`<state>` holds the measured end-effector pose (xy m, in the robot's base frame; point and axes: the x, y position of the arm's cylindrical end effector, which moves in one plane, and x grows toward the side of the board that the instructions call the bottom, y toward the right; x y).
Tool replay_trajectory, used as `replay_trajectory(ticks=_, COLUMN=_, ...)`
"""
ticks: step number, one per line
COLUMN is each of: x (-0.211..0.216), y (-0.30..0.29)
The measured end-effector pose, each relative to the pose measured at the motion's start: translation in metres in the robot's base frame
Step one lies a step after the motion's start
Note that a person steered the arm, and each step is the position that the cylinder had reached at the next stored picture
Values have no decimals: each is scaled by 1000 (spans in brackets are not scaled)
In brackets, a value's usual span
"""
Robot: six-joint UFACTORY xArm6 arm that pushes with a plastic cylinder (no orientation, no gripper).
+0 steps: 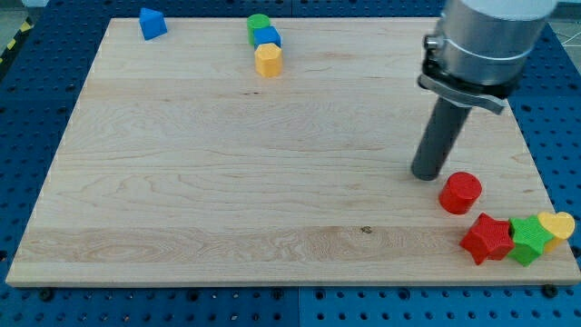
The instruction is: Point your arm to green circle
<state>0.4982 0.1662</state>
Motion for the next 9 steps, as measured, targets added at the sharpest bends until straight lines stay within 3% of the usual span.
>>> replay_trajectory(ticks=4, x=19, y=33)
replay_trajectory(ticks=5, x=-17, y=3)
replay_trajectory(ticks=8, x=-146, y=-262)
replay_trajectory(ticks=9, x=-212, y=-327)
